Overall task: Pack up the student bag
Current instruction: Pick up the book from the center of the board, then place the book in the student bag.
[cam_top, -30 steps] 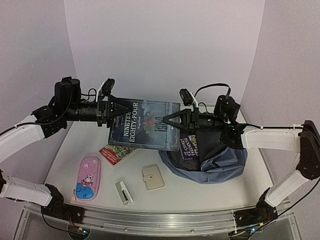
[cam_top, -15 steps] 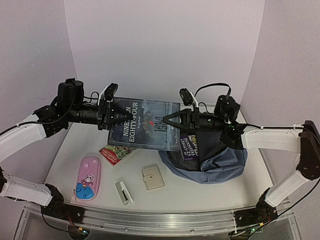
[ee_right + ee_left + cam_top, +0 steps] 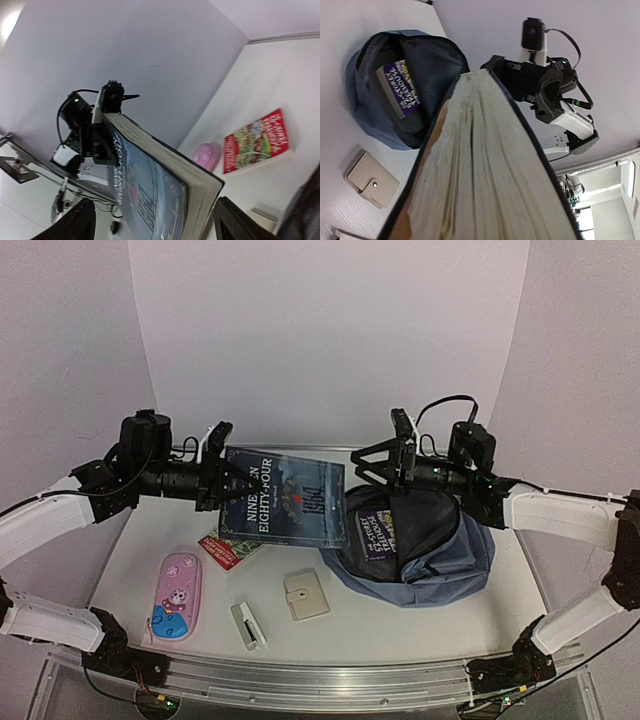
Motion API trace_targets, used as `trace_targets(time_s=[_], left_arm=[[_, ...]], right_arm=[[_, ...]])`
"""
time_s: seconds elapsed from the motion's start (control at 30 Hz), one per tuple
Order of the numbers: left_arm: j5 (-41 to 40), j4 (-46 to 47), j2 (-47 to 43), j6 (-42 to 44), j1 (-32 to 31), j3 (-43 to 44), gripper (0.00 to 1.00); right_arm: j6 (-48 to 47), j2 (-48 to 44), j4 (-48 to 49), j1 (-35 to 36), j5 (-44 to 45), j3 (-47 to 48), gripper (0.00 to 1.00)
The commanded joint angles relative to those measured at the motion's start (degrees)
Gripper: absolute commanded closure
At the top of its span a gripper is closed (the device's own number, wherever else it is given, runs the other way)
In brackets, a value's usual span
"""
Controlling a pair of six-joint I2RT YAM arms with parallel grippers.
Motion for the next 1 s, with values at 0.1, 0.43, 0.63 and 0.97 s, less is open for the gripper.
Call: trace_targets(time_s=[0.1,0.43,0.63,0.97], left_arm=[[-3.0,13.8,-0.7,-10.0,5.2,-7.1,1.0],[0.6,24.5,6.6,-14.7,5.2,-8.5,1.0],[0.9,25.6,7.1,-15.0,5.2,-9.3,1.0],[0.9,25.5,8.2,-14.5,5.1,-10.3,1.0]], right_arm=[[-18.5,-6.3,-37.6,-7.7,26.2,7.1,0.03],[-22.1,-8.9,-52.4,-22.4,42.7,3.9,0.02],[-22.6,-6.7,-51.6,-26.1,41.5,0.6,0.02],[-22.7,-5.7,-47.4,-26.1,32.2,-3.8,0.07]])
